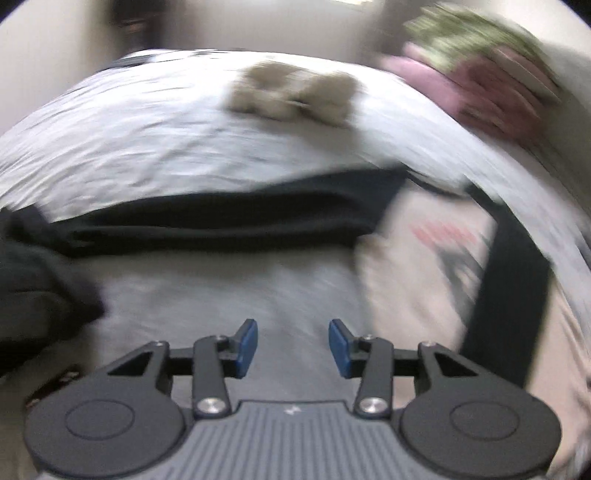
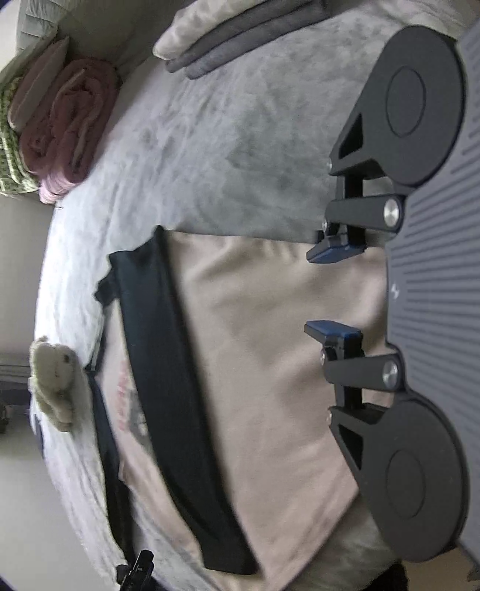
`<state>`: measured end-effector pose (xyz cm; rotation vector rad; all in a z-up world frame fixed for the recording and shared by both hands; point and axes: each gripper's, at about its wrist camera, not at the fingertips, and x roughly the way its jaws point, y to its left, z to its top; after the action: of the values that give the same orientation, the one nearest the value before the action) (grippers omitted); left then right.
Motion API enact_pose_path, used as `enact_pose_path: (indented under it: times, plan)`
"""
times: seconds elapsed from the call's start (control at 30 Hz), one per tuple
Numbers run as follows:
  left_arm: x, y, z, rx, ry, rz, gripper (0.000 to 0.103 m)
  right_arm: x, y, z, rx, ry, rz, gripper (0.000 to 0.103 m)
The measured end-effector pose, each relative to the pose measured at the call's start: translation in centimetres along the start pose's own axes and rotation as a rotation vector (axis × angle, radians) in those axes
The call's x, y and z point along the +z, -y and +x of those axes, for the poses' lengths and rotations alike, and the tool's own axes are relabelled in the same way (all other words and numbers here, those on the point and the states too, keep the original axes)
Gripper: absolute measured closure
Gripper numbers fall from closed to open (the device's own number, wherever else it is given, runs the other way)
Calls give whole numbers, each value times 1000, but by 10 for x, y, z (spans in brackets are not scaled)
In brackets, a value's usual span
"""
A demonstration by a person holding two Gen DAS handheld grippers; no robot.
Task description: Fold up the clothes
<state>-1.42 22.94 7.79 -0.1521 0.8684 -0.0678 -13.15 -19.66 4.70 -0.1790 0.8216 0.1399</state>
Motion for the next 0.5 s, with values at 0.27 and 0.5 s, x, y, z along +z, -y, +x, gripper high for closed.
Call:
enact_pose_path:
  times: [0.27,0.5]
  plan:
    - [31,-72,8,123,44,-337,56,39,-4,8,67,80,-28,57]
    - [44,-97,38,154,52,-529,54,76,-3,27,90,140,-110,56]
